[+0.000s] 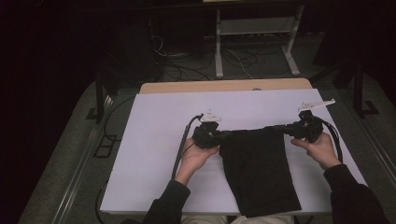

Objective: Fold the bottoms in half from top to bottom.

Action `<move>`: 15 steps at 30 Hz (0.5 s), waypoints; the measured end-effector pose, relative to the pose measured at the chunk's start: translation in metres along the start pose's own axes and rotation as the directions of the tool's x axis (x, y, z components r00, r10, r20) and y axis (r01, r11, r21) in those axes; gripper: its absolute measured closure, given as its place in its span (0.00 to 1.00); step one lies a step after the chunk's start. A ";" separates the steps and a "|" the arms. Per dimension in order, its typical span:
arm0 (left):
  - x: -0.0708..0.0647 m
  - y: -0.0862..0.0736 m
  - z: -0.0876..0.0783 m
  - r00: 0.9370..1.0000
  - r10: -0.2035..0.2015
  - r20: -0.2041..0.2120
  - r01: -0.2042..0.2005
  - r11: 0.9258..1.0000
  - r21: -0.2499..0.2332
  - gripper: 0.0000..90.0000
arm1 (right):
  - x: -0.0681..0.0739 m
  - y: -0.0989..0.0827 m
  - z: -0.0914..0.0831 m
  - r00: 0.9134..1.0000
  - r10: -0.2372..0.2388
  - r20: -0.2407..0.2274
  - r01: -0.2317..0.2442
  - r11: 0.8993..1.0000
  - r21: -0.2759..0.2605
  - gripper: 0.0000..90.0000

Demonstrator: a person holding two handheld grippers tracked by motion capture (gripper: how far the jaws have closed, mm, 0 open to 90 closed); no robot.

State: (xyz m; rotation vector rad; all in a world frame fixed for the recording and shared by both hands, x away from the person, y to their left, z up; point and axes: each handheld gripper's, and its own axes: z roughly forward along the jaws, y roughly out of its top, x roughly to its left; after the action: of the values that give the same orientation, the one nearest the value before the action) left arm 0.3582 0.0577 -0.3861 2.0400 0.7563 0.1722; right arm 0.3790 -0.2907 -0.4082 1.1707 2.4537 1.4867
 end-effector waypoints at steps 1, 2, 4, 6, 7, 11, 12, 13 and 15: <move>0.001 0.004 -0.003 1.000 0.016 -0.015 -0.016 1.000 0.003 0.94 | 0.001 0.002 0.000 1.000 0.000 0.002 0.000 1.000 -0.005 0.94; 0.001 0.007 -0.005 0.999 0.033 -0.027 -0.032 0.999 0.005 0.94 | 0.003 0.006 0.000 1.000 -0.005 0.006 0.005 1.000 -0.012 0.94; 0.003 0.014 -0.010 0.996 0.073 -0.046 -0.072 0.997 0.012 0.93 | 0.005 0.012 0.000 1.000 -0.010 0.010 0.010 1.000 -0.025 0.94; 0.004 0.022 -0.016 0.994 0.098 -0.052 -0.097 0.995 0.009 0.93 | 0.007 0.018 0.000 1.000 -0.007 0.008 0.007 0.999 -0.034 0.94; 0.005 0.025 -0.018 0.993 0.109 -0.054 -0.108 0.994 0.014 0.93 | 0.008 0.021 0.000 1.000 -0.007 0.008 0.007 0.999 -0.037 0.94; 0.014 0.033 -0.026 0.992 0.095 -0.081 -0.096 0.995 0.000 0.93 | 0.011 0.034 0.003 1.000 0.002 -0.001 -0.002 0.999 -0.041 0.94; 0.016 0.034 -0.027 0.991 0.097 -0.087 -0.097 0.995 -0.003 0.93 | 0.012 0.037 0.005 1.000 0.000 -0.001 0.000 0.999 -0.037 0.94; 0.018 0.035 -0.029 0.991 0.100 -0.094 -0.101 0.995 -0.004 0.93 | 0.013 0.040 0.006 1.000 -0.004 0.001 0.004 0.999 -0.037 0.94; 0.023 0.036 -0.030 0.989 0.105 -0.107 -0.106 0.994 -0.003 0.93 | 0.016 0.045 0.009 1.000 -0.007 0.004 0.007 0.999 -0.035 0.94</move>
State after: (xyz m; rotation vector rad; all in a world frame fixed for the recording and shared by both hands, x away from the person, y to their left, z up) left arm 0.3803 0.0788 -0.3436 2.0765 0.7120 0.3463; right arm 0.3978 -0.2626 -0.3730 1.1562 2.4168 1.5177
